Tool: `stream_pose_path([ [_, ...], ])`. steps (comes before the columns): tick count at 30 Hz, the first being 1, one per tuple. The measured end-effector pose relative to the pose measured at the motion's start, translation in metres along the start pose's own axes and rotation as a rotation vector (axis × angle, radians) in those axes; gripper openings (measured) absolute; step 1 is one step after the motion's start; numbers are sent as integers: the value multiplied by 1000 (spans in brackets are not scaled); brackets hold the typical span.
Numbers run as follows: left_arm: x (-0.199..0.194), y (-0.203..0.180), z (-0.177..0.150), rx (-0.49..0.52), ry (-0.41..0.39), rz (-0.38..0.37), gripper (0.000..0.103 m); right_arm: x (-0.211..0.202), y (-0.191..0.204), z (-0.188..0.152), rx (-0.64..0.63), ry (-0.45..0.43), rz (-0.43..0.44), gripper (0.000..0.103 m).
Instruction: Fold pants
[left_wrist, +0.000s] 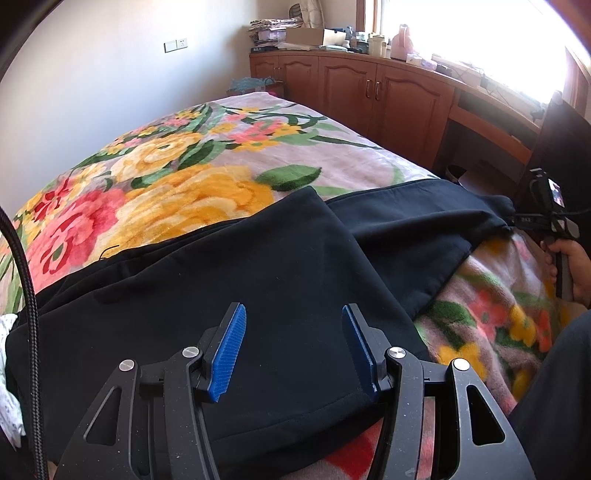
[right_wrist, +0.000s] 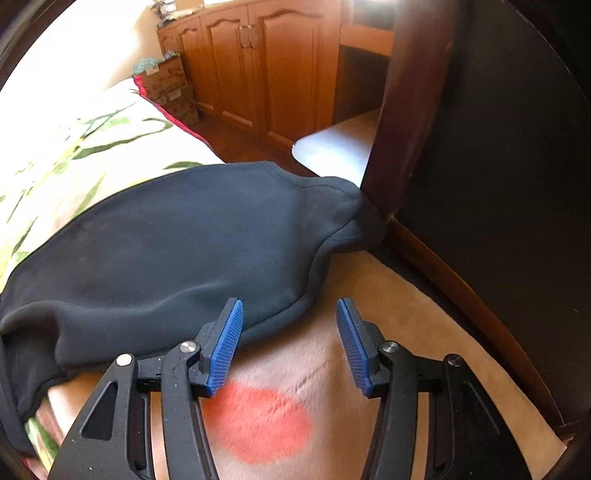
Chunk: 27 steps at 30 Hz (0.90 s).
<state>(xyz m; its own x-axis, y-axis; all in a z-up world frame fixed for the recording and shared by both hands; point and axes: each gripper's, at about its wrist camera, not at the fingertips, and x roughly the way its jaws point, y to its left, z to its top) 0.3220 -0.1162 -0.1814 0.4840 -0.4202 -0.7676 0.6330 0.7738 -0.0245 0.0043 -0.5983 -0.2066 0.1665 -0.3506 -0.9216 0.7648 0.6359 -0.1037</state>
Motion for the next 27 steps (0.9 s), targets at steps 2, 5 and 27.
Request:
stream_pose_path([
  [2,0,0,1,-1,1,1,56,13,3,7,8,31,15,47],
  [5,-1,0,3,-3,0,7,56,21,16,16,-23,33,-23,11],
  [27,-63,37,-6,-103,-138,138,56,-208,324,-5,-427,-279,661,7],
])
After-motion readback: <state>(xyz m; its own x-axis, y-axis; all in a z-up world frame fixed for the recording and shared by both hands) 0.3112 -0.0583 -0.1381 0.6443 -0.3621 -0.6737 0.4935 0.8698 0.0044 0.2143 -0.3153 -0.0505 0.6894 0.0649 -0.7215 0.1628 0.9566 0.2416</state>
